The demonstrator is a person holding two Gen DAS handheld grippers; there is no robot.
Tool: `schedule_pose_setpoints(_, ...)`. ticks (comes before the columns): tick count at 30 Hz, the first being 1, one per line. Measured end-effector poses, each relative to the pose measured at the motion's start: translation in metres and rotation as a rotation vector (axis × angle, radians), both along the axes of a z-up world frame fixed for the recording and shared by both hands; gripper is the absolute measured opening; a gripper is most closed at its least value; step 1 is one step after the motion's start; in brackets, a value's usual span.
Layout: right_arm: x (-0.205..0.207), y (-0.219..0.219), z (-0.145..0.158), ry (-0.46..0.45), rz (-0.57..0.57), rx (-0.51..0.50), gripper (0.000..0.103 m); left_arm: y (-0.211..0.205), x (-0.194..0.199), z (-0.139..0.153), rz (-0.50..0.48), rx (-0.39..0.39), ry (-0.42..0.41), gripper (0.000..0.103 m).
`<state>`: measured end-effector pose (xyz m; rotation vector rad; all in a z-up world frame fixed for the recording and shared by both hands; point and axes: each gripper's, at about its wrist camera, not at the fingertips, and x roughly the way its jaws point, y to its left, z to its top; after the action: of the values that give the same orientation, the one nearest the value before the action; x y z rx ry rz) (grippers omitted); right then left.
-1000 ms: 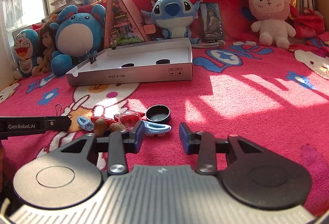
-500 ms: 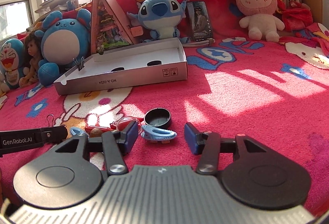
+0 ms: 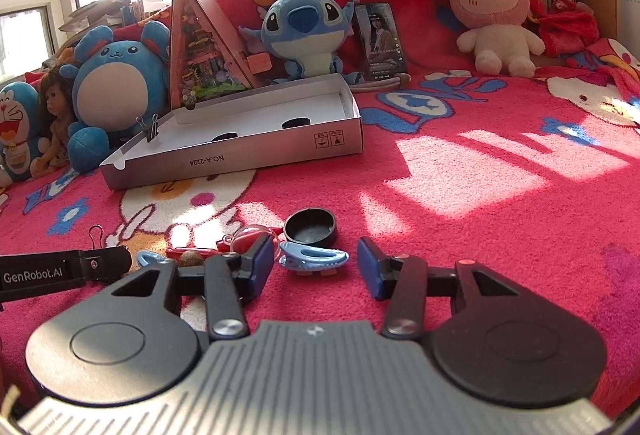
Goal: Organize rigid objects
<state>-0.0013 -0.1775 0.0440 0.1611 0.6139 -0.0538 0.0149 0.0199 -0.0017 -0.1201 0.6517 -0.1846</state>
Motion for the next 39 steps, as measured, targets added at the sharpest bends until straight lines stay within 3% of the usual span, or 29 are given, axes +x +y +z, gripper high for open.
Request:
schedule_pose_setpoints(1, 0.000, 0.000, 0.000, 0.000, -0.005, -0.003, 0.044, 0.000, 0.000, 0.000, 0.000, -0.002, 0.001, 0.031)
schedule_pose_setpoints(4, -0.001, -0.001, 0.001, 0.001, -0.008, -0.001, 0.042, 0.002, 0.002, 0.001, 0.002, -0.016, 0.010, 0.031)
schedule_pose_setpoints(23, 0.016, -0.018, 0.024, -0.079, -0.043, -0.064, 0.042, 0.006, 0.028, 0.033, -0.002, -0.037, -0.025, 0.031)
schedule_pose_setpoints(39, 0.062, -0.020, 0.054, -0.137, 0.007, -0.013, 0.042, 0.002, 0.066, 0.066, -0.037, -0.031, -0.073, 0.031)
